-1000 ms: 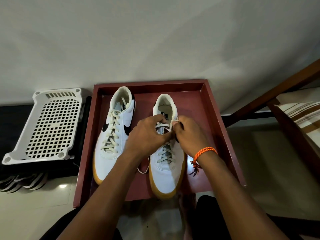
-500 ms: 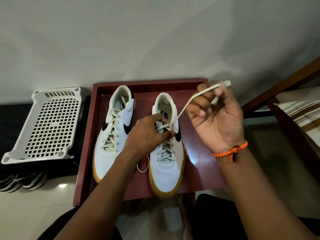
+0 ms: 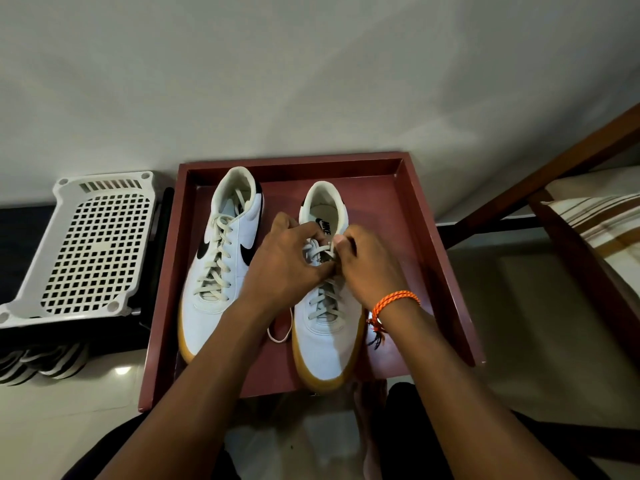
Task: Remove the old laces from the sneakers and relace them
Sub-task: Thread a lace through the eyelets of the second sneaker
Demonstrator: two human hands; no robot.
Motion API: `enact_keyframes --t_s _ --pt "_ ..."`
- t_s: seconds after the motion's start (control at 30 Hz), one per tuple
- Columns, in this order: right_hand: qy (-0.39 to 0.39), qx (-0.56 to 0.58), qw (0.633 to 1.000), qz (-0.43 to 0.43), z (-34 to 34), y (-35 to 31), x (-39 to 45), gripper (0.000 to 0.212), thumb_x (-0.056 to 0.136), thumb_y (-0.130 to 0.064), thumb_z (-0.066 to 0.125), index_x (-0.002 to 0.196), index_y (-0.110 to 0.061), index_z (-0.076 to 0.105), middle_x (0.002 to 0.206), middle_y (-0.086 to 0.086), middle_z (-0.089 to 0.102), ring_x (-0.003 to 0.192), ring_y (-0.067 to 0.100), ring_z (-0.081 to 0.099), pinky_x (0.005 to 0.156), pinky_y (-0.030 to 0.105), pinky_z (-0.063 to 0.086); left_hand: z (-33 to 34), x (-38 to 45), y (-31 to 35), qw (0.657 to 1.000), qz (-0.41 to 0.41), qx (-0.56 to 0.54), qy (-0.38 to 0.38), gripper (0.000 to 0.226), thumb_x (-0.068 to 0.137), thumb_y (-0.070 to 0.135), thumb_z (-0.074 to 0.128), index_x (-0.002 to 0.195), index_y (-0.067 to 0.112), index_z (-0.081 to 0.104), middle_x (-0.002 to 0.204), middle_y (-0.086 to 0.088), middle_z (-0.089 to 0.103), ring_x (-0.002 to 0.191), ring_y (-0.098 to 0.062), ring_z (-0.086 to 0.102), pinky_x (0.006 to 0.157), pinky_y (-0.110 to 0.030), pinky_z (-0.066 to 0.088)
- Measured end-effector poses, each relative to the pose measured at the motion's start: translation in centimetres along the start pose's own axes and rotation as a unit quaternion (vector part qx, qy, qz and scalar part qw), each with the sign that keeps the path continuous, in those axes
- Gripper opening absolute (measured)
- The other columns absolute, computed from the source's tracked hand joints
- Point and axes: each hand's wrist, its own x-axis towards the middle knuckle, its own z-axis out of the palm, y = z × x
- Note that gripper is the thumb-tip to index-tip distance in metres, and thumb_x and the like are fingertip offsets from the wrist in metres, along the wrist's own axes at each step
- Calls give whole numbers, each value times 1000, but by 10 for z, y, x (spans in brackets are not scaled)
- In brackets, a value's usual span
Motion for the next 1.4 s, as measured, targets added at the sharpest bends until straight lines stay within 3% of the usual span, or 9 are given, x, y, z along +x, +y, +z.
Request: enact_keyframes --t_s 0.2,0.3,0.4,0.5,0.6,0.7,0.9,1.03,1.4 --pt "15 138 990 6 -20 0 8 34 99 -34 56 68 -21 59 65 2 64 66 29 63 68 50 57 -2 0 2 999 -22 -19 -19 36 74 40 95 98 32 68 101 7 43 79 -2 53 67 -22 45" --pt "31 57 998 -19 -24 1 4 34 106 -28 57 72 -23 56 66 -6 57 64 19 57 59 36 46 -2 0 2 999 -25 -16 -30 37 75 41 94 98 35 66 101 9 43 81 -1 54 68 -23 47" --pt "43 -121 991 23 -29 1 -2 10 97 -17 65 106 -22 63 102 -2 59 92 24 56 67 33 44 -2 -1 1 998 -34 -36 -37 56 73 39 95 114 36 58 107 10 46 89 -3 58 77 -30 56" --pt "67 -164 984 3 -30 -2 -4 46 91 -13 71 134 -23 59 134 8 50 122 31 50 88 46 54 -7 -1 -1 995 -39 -87 -39 77 73 39 95 129 29 44 109 10 52 94 -4 58 81 -33 56" --pt "91 -116 988 -55 -26 -8 -3 18 104 -24 55 114 -22 69 131 2 52 117 22 48 88 40 50 -11 -1 0 993 -85 -76 -28 48 90 55 78 114 22 53 97 12 63 86 -6 63 72 -30 52" --pt "-18 -98 995 -19 -18 -4 2 31 107 -31 49 97 -17 74 137 -2 54 128 23 44 96 30 35 -14 -2 -3 991 -111 -71 -33 35 107 52 53 89 24 60 79 6 67 74 -14 64 69 -36 50" --pt "-31 103 994 14 -27 -1 8 36 93 -14 67 57 -21 70 88 -13 61 106 13 60 94 36 46 -19 -5 6 987 -86 -130 -38 39 111 32 53 80 13 64 71 -5 66 62 -14 57 66 -35 49" --pt "-33 180 983 -4 -48 -26 -1 34 95 -8 66 62 -8 71 95 4 71 93 19 66 80 35 49 -33 -13 32 951 -100 -291 24 37 110 23 57 81 2 64 69 -11 53 52 -5 42 51 -15 39" --pt "-15 332 935 -125 -134 -94 -65 27 97 -11 67 74 -3 77 92 3 81 94 8 75 86 15 51 -84 -51 112 927 -28 -351 127 23 106 17 65 93 3 77 74 4 72 68 -10 67 66 -24 54"
